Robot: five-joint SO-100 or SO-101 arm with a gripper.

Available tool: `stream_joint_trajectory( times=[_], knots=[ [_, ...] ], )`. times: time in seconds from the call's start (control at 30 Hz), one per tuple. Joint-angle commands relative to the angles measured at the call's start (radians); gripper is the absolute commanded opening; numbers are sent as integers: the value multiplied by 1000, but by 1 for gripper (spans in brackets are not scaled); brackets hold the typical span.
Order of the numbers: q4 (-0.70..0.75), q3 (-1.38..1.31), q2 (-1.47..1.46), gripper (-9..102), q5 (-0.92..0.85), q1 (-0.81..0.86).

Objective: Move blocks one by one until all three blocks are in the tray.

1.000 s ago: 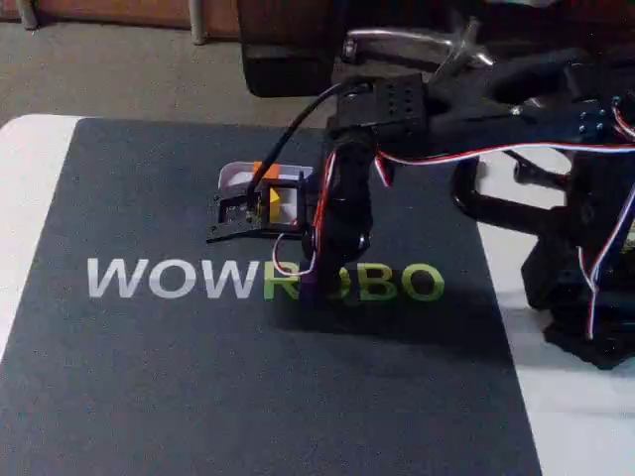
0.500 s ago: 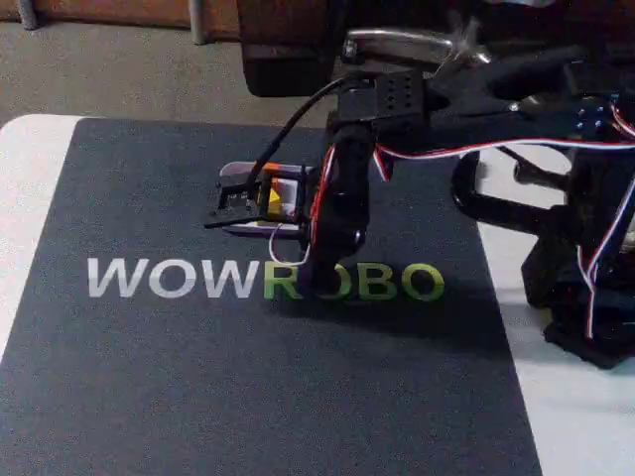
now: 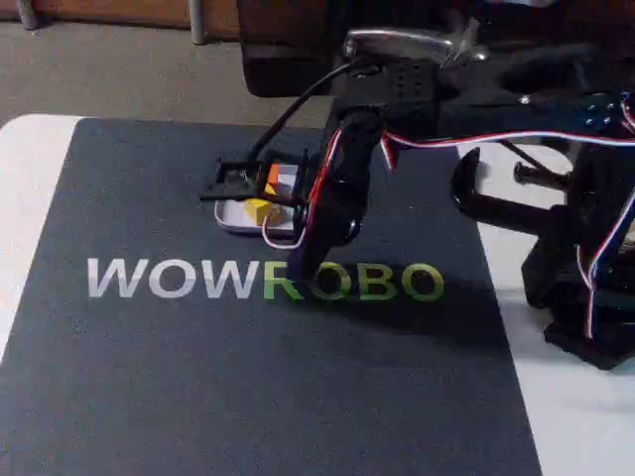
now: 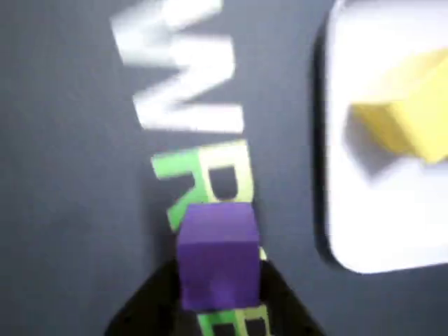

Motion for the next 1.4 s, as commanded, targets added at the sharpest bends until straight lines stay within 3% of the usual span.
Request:
stream_joint_trajectory(
  times=[0.0, 1.3, 1.37],
  knots=[
    [-15, -9, 74, -8, 23, 5],
    [-28, -3, 201, -8, -48, 233],
    [-29, -3, 201, -5, -48, 236]
  ],
)
